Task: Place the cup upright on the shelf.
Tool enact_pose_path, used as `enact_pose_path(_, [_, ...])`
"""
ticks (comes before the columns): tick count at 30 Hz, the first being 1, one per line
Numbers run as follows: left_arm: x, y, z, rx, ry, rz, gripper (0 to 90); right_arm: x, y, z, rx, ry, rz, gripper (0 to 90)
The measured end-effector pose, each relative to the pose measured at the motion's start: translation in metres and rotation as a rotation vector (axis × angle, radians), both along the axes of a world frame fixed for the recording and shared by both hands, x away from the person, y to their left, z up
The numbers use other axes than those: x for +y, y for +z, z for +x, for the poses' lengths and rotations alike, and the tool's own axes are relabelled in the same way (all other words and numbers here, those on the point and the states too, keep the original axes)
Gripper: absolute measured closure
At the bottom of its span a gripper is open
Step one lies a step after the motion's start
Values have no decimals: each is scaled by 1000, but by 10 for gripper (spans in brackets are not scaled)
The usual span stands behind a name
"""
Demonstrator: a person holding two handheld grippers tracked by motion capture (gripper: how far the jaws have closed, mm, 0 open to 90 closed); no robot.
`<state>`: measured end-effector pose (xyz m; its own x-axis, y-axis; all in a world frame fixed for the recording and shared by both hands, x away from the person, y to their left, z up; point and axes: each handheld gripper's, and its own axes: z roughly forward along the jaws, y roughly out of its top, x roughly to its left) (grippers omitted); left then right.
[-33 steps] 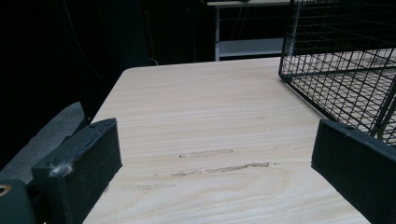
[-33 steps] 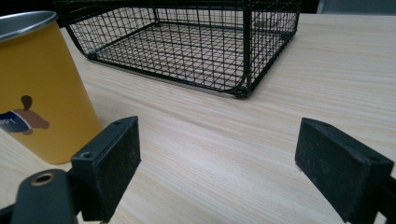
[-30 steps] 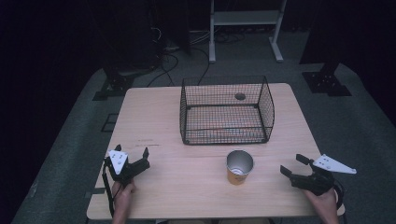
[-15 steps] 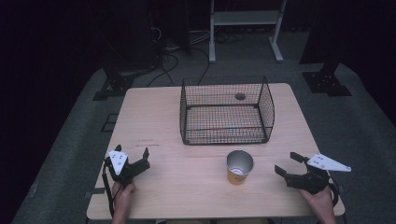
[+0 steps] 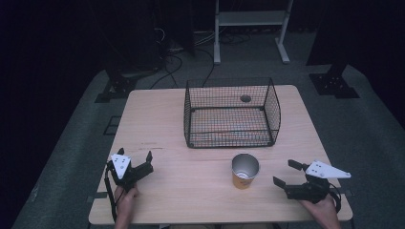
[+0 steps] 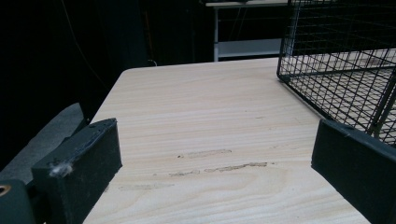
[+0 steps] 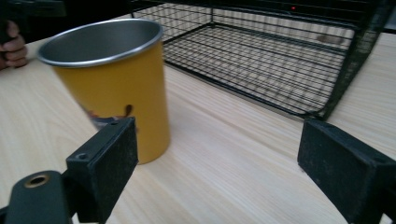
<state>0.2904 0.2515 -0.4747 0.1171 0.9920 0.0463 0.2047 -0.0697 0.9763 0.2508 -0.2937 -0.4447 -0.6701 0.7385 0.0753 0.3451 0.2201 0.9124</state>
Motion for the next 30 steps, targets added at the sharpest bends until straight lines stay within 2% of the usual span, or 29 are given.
enact_pose_path(8, [0, 0, 0, 2, 1, 1, 8, 18, 5, -5, -3, 73, -47, 103])
enact_pose_path(9, [0, 0, 0, 0, 1, 1, 8, 24, 4, -5, -6, 80, -70, 104])
enact_pose_path(12, [0, 0, 0, -1, 0, 3, 8, 31, 4, -6, -11, 94, -94, 102])
enact_pose_path(21, [0, 0, 0, 0, -2, 4, 8, 53, 3, -4, 1, 149, -116, 81])
enact_pose_path(28, [0, 0, 0, -1, -3, 4, 8, 61, 2, -1, 8, 152, -127, 78])
enact_pose_path(29, [0, 0, -1, -1, -3, 5, 8, 64, 1, 0, 13, 159, -132, 28])
enact_pose_path(30, [0, 0, -1, -1, -3, 5, 8, 64, 1, 0, 13, 159, -132, 28])
